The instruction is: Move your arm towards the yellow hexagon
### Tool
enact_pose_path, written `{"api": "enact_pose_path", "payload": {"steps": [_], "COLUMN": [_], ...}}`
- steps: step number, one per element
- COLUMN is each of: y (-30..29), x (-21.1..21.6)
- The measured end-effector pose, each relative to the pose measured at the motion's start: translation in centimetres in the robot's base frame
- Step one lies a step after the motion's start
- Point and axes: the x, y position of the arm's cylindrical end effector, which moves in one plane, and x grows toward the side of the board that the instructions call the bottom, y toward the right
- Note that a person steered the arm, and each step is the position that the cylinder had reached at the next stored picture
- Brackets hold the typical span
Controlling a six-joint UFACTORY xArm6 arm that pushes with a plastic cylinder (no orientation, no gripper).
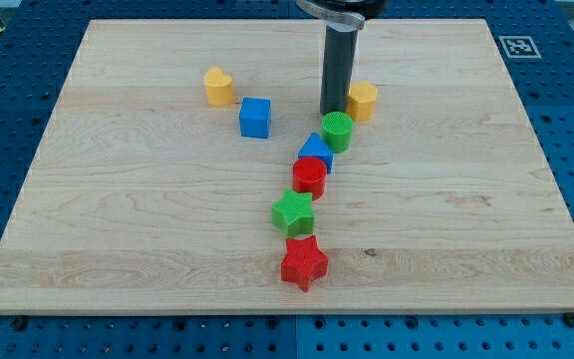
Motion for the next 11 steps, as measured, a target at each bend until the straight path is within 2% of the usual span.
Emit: {"api": "enact_pose_path", "payload": {"steps": [5, 7, 9, 10, 11], "y": [-0.8, -0.8, -0.8, 3.1, 10.3], "x": [-1.3, 0.1, -5.6, -6.8, -6.1]}}
